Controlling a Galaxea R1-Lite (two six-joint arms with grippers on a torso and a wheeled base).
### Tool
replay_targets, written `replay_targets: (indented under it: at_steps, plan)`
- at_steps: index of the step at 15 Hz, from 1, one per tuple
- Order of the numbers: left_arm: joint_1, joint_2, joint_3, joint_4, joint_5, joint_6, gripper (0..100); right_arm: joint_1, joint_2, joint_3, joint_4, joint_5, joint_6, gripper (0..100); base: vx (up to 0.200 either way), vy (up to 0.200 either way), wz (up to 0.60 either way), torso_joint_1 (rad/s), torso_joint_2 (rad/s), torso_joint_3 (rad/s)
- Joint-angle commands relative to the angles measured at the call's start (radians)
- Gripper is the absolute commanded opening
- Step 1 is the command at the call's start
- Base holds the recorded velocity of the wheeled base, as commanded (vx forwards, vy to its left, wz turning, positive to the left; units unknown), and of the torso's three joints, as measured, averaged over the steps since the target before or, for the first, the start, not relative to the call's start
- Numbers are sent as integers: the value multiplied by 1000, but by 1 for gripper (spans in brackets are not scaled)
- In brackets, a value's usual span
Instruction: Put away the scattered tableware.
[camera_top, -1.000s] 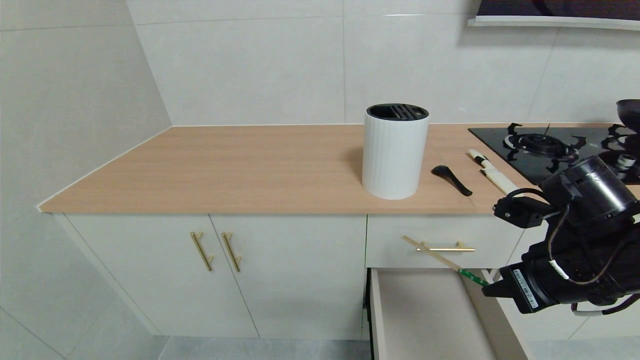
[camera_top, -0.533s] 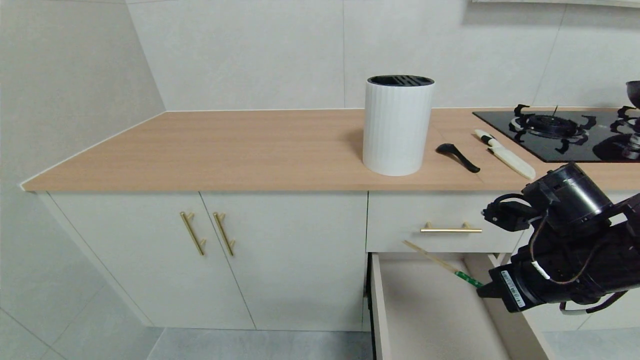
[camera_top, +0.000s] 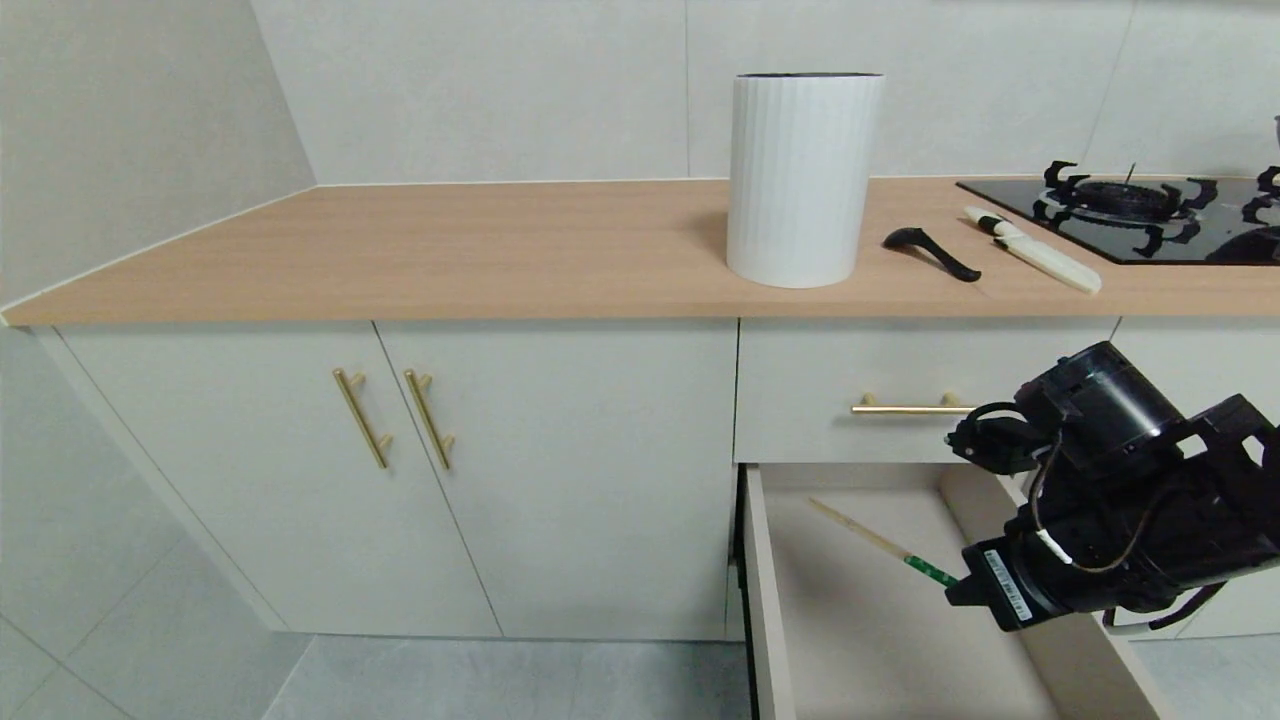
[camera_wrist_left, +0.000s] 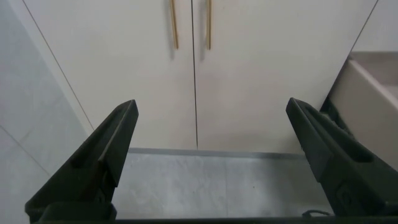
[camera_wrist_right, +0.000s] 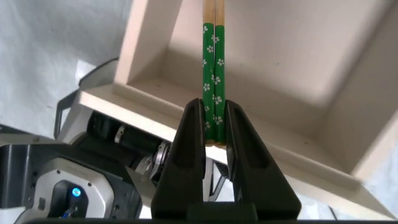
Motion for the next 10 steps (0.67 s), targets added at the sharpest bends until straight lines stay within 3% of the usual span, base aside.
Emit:
replay_targets:
  at_steps: [1,5,10]
  plan:
    - [0,0,0,-1,0,0,100,1,11,0,1,0,0,0,0,0,0,-124,456,325]
    - [0,0,0,-1,0,0,100,1,22,0,1,0,0,0,0,0,0,-73,359,265]
    - [0,0,0,-1,0,0,100,1,51,0,-68,-3,3,0,0,0,0,-10,40,24]
